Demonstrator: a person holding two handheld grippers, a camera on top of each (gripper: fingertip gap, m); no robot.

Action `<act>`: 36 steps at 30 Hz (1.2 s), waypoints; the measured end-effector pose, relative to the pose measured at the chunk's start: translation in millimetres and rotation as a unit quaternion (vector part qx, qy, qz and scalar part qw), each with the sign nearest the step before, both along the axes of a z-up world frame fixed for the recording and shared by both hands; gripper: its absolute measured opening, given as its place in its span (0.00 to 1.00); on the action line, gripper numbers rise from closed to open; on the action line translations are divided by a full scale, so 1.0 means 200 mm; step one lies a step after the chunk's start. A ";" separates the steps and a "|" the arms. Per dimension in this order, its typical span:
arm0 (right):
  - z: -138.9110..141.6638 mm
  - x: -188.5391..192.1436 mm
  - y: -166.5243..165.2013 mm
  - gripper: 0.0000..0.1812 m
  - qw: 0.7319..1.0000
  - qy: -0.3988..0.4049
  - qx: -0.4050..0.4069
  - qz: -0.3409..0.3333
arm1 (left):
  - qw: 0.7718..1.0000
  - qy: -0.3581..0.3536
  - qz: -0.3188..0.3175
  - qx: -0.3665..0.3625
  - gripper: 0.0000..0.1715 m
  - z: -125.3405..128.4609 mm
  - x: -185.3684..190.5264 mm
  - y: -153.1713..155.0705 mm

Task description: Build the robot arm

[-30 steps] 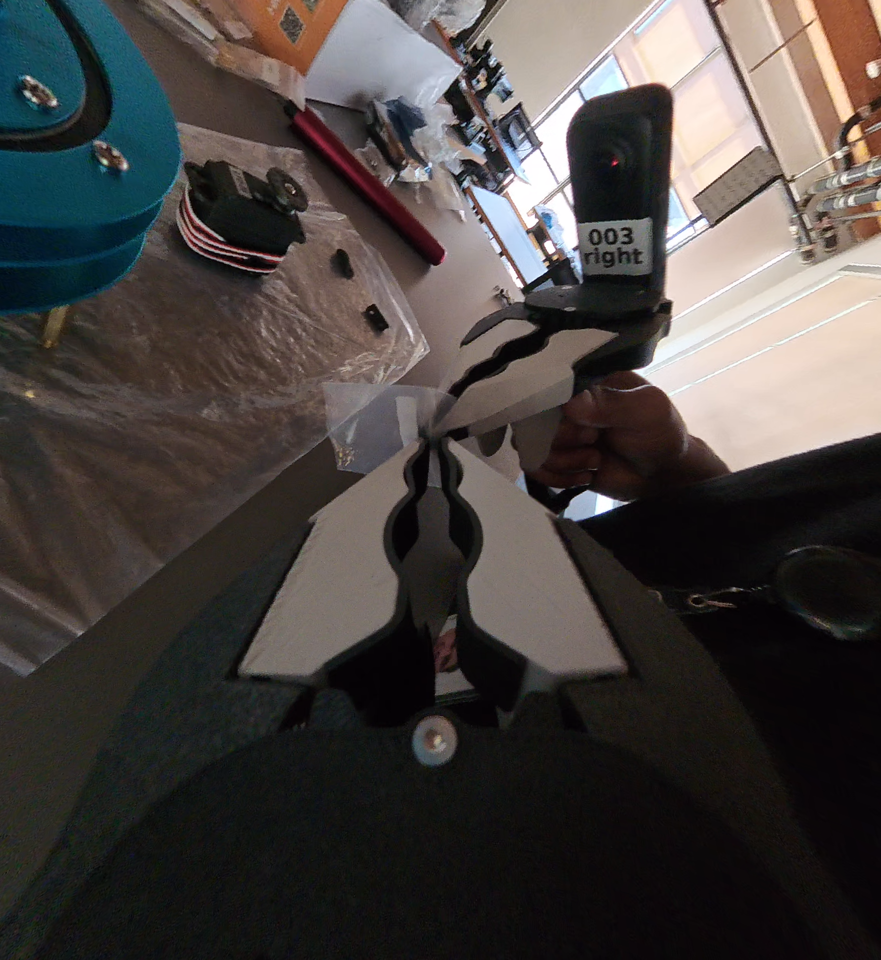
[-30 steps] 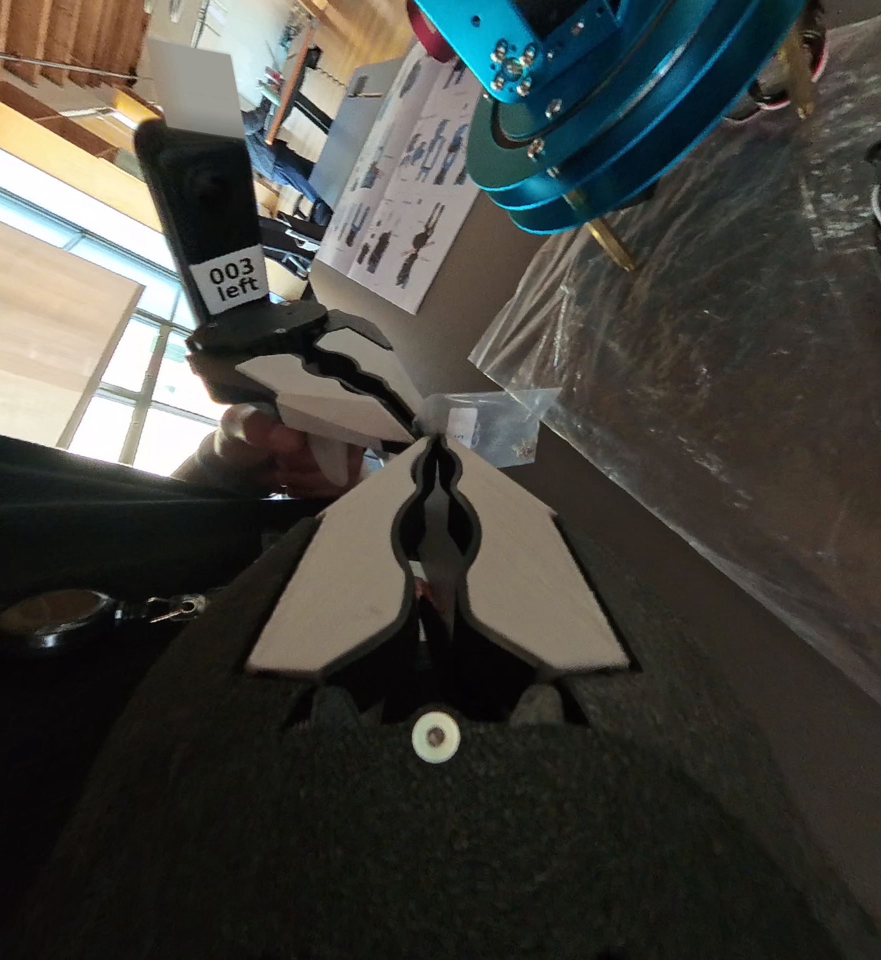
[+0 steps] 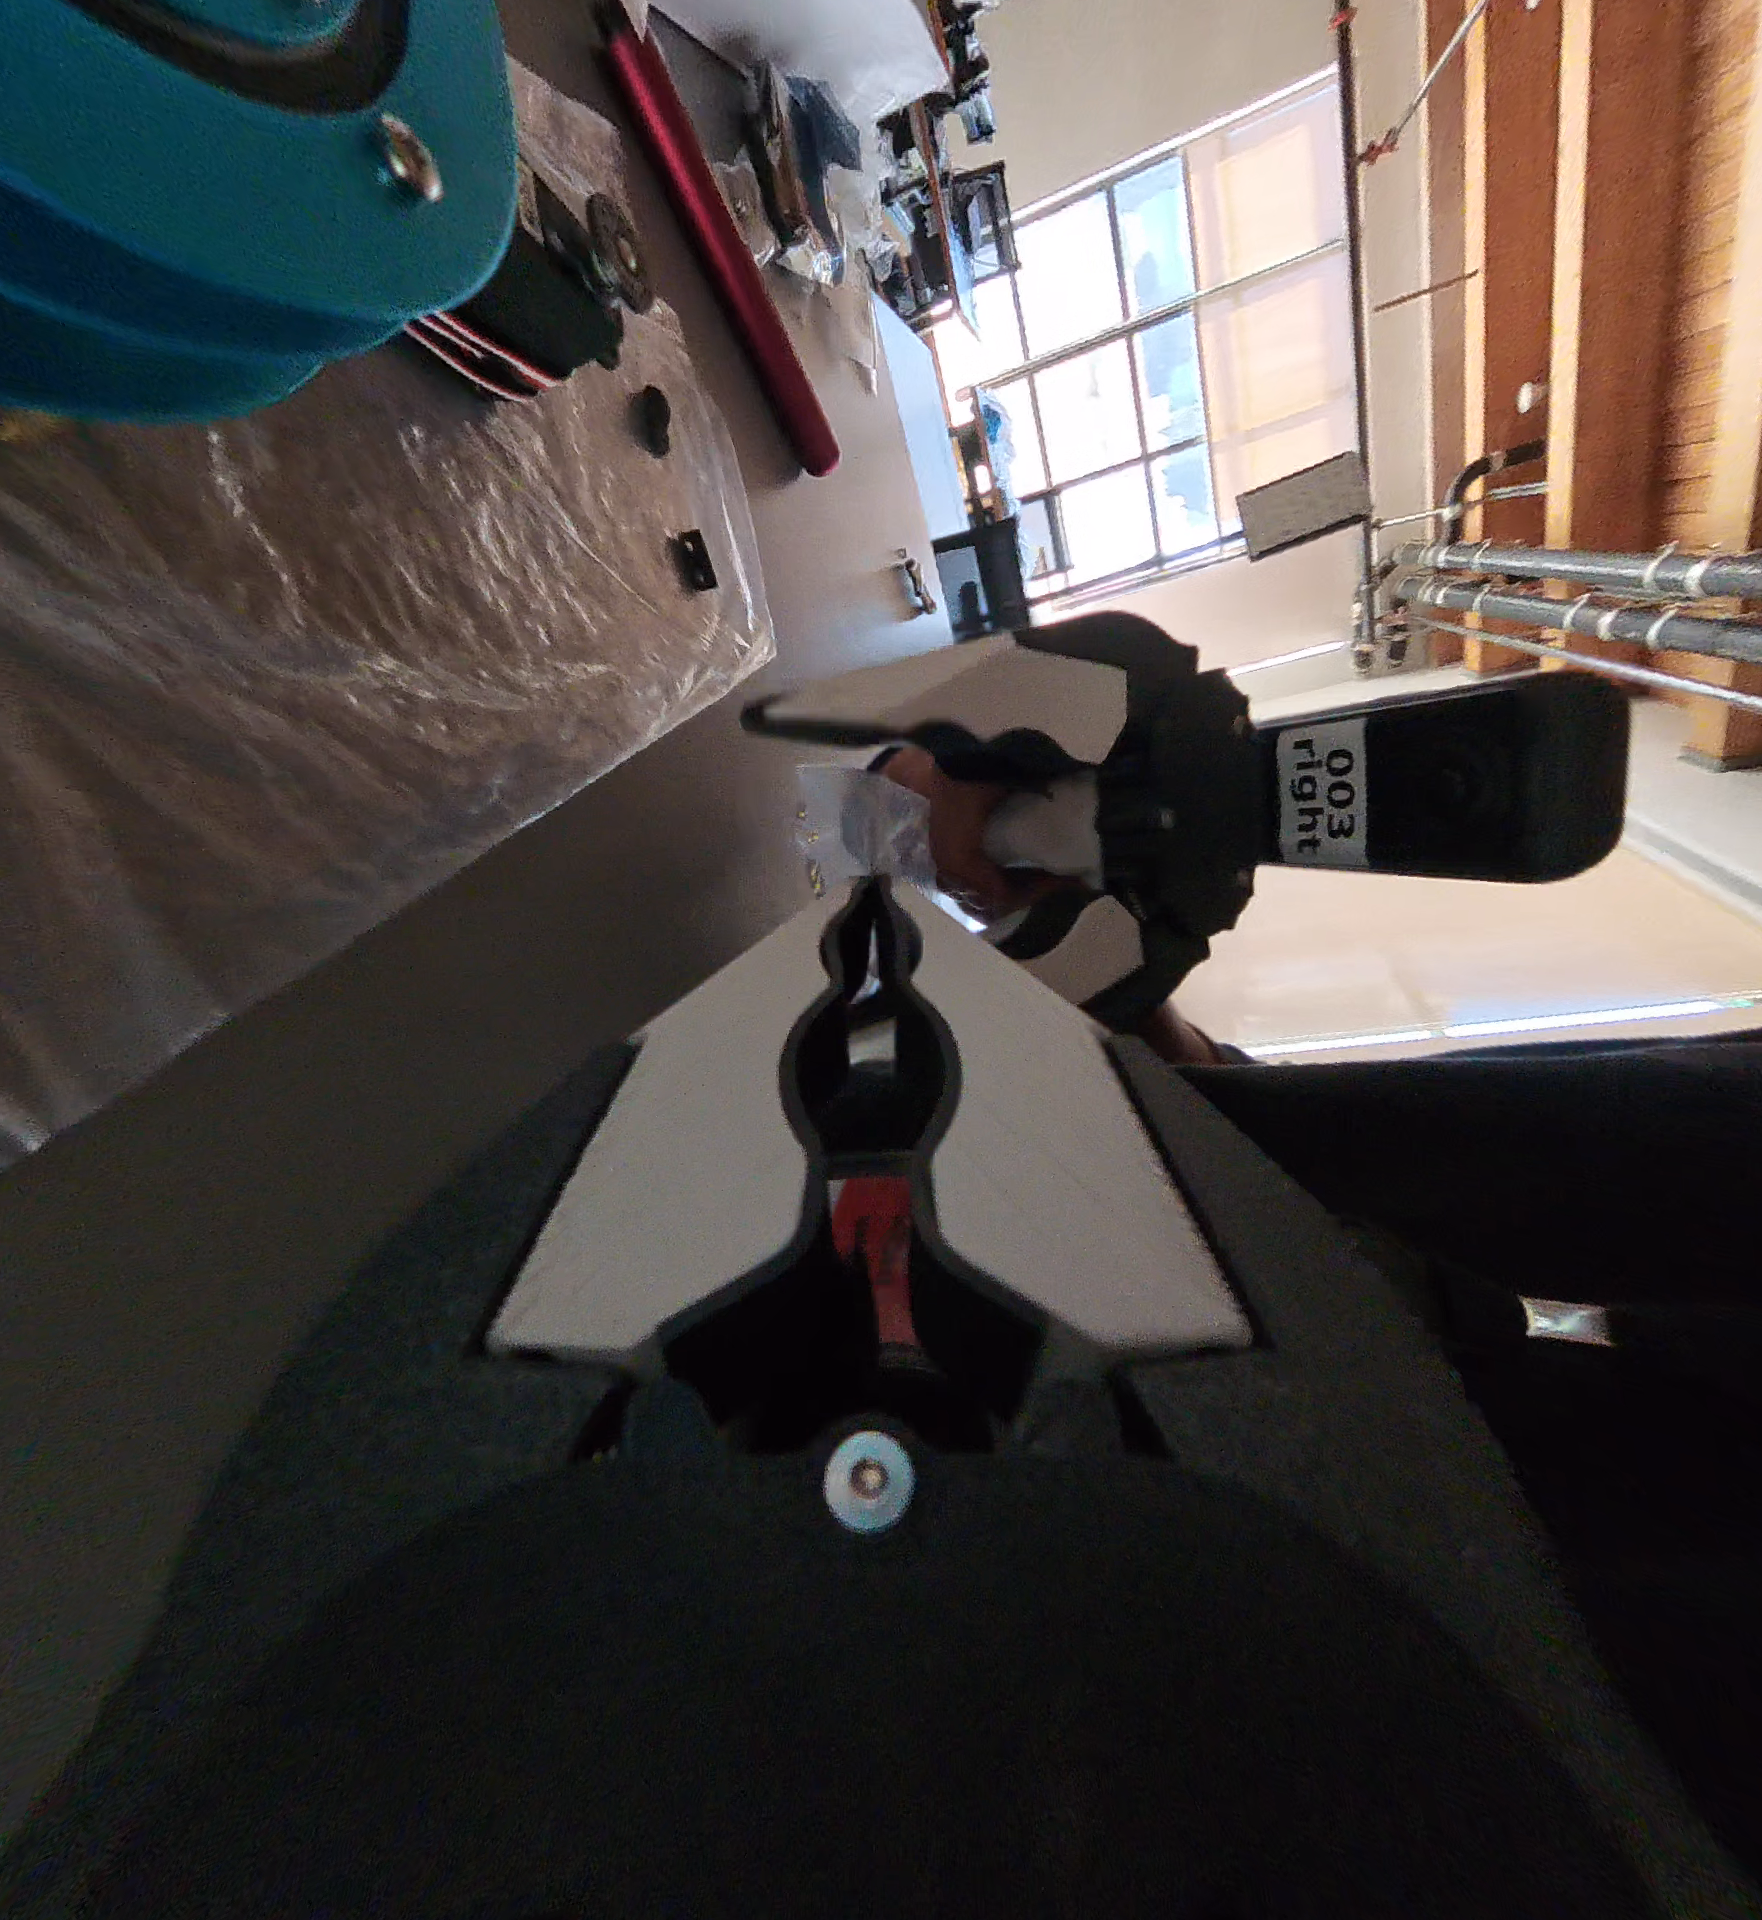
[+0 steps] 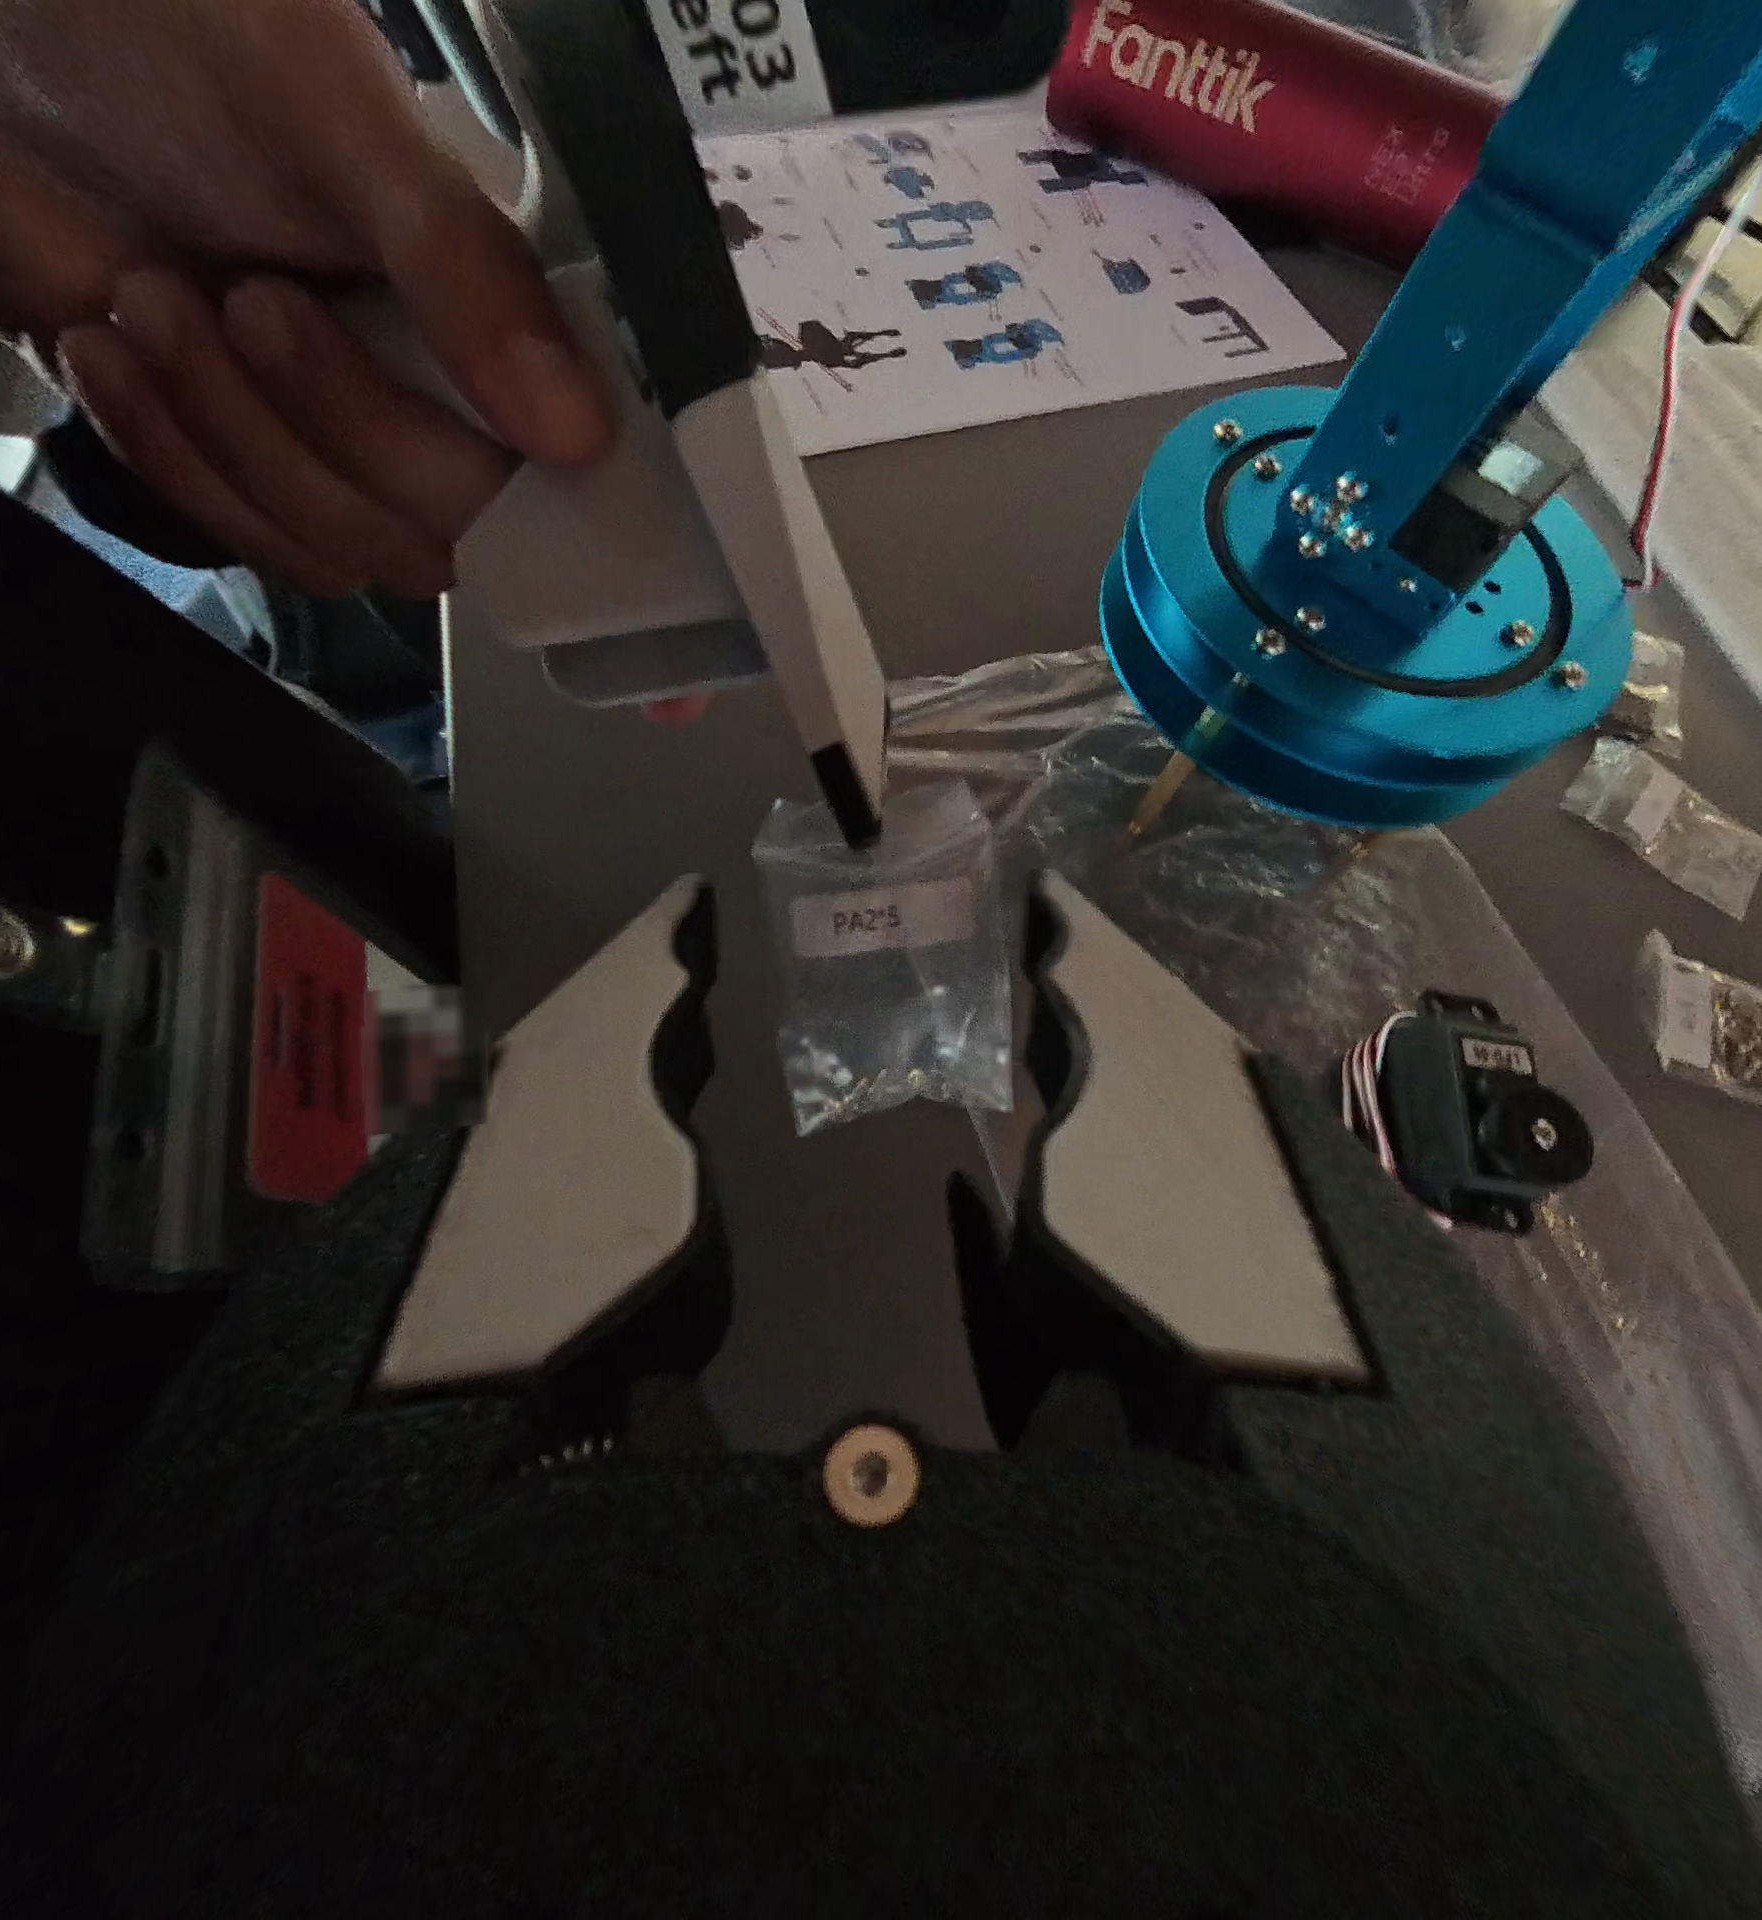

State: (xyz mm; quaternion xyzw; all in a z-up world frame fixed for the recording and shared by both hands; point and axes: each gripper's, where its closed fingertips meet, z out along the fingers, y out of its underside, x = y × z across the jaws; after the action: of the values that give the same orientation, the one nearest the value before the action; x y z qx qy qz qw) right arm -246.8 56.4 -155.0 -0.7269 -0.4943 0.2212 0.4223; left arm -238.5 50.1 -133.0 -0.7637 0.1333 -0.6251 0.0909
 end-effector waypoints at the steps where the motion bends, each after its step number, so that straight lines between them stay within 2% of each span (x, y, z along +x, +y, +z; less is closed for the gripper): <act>1: 0.01 -0.01 0.00 0.26 1.000 0.001 0.002 0.010 | 1.000 -0.003 0.000 -0.008 0.00 0.00 -0.01 0.00; 3: 0.04 -0.02 -0.01 0.22 1.000 0.007 0.011 0.021 | 1.000 -0.012 -0.007 -0.015 0.00 0.01 -0.02 -0.01; 5: 0.07 -0.03 -0.03 0.09 0.999 0.016 0.006 0.037 | 0.999 -0.021 -0.008 -0.025 0.00 0.02 -0.04 -0.01; 8: 0.09 -0.03 -0.05 0.06 0.998 0.032 -0.001 0.045 | 0.998 -0.043 -0.019 -0.032 0.00 0.05 -0.04 -0.03; 9: 0.10 -0.03 -0.05 0.07 0.998 0.042 -0.005 0.043 | 0.998 -0.050 -0.023 -0.031 0.00 0.06 -0.04 -0.03; 10: 0.12 -0.03 -0.04 0.13 0.997 0.060 -0.013 0.035 | 0.997 -0.060 -0.028 -0.027 0.00 0.07 -0.04 -0.04; 11: 0.13 -0.02 -0.03 0.23 0.996 0.084 -0.029 0.021 | 0.996 -0.077 -0.028 -0.022 0.00 0.10 -0.05 -0.03; 13: 0.16 0.03 -0.03 0.27 0.985 0.147 -0.088 0.006 | 0.993 -0.118 -0.022 -0.004 0.00 0.16 -0.07 -0.01; 15: 0.20 0.06 -0.04 0.31 0.957 0.232 -0.172 0.002 | 0.987 -0.157 -0.016 0.003 0.00 0.21 -0.10 0.01; 17: 0.28 0.07 -0.07 0.32 0.903 0.338 -0.263 0.026 | 0.983 -0.184 -0.011 0.009 0.00 0.26 -0.13 0.03; 19: 0.38 0.09 -0.08 0.25 0.850 0.425 -0.305 0.057 | 0.981 -0.196 -0.008 0.013 0.00 0.27 -0.14 0.04; 21: 0.40 0.09 -0.09 0.19 0.823 0.453 -0.333 0.076 | 0.980 -0.197 -0.004 0.015 0.00 0.28 -0.14 0.06; 24: 0.38 0.07 -0.09 0.13 0.820 0.447 -0.349 0.077 | 0.981 -0.192 -0.010 0.027 0.00 0.28 -0.13 0.05; 26: 0.38 0.07 -0.09 0.03 0.823 0.446 -0.344 0.075 | 0.981 -0.188 -0.016 0.033 0.00 0.28 -0.13 0.04; 32: 0.31 0.09 -0.05 0.01 0.843 0.418 -0.335 0.038 | 0.985 -0.166 -0.018 0.049 0.00 0.25 -0.11 0.05; 36: 0.23 0.13 -0.03 0.02 0.859 0.385 -0.336 0.003 | 0.991 -0.115 -0.015 0.070 0.00 0.15 -0.08 0.06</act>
State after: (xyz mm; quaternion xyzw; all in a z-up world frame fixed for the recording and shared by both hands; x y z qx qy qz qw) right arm -220.7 50.4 -109.5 -0.6798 -0.1898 0.6378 0.3082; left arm -254.4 62.6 -103.7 -0.6766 0.1766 -0.6991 0.1492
